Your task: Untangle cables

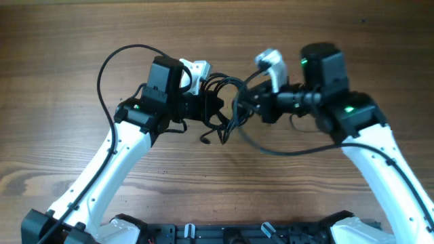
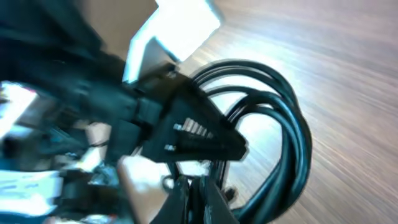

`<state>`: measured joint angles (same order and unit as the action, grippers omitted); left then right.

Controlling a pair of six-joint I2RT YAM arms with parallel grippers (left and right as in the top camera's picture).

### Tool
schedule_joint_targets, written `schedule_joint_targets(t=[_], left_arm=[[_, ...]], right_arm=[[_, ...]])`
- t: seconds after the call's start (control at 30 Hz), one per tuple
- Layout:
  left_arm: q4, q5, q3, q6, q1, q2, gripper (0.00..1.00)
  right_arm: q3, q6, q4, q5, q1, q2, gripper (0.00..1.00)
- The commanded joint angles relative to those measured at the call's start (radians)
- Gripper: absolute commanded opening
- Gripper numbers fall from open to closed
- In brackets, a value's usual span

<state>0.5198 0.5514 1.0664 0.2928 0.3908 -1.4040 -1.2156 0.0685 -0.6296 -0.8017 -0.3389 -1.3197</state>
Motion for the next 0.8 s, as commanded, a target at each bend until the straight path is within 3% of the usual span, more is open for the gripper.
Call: schedule_joint_targets(t=[0.0,0.07,0.17,0.27,0.33,0.43,0.5,0.53,0.6,0.7,0.77], left_arm=[[0.027,-0.032,-0.012,-0.018,0.01,-0.004,0.04],[0.048,-0.081,-0.013,-0.02,0.01,-0.004,0.04],[0.076,-0.108,-0.013,-0.021,0.01,-0.005,0.04],[0.076,-0.109,-0.013,-0.055,0.01,-0.005,0.04],[0.075,-0.131,-0.013,-0.058,0.01,-0.005,0.04],[0.019,-0.13,-0.013,-0.053,0.009,-0.005,0.04],[-0.068,-0.13,-0.013,-0.058,0.009,-0.005,0.04],[-0.146,-0.13,-0.013,-0.111,0.011,-0.005,0.04],[-0.287,-0.142,-0.013,-0.188,0.013,-0.005,0.04],[-0.379,-0.353,-0.013,-0.141,0.041,-0.004,0.04],[-0.386,-0.645,-0.013,-0.069,0.121,-0.004,0.04]], right_arm=[[-0.021,0.012,0.101,-0.53,0.14,0.047,0.04],[-0.021,0.035,0.175,-0.733,0.236,0.047,0.04],[-0.021,0.127,0.223,-0.75,0.351,0.048,0.04],[-0.02,0.228,0.144,-0.467,0.462,0.048,0.04],[-0.02,0.195,0.041,-0.249,0.505,0.048,0.04],[-0.02,0.051,-0.09,-0.18,0.456,0.047,0.07],[-0.02,0.024,-0.127,-0.13,0.394,0.047,0.22],[-0.02,0.005,-0.125,-0.129,0.352,0.047,0.37],[-0.02,-0.006,-0.099,-0.11,0.262,0.047,0.42],[-0.02,0.124,-0.051,0.012,0.166,0.047,0.43],[-0.02,0.285,0.003,0.176,0.081,0.042,0.44]])
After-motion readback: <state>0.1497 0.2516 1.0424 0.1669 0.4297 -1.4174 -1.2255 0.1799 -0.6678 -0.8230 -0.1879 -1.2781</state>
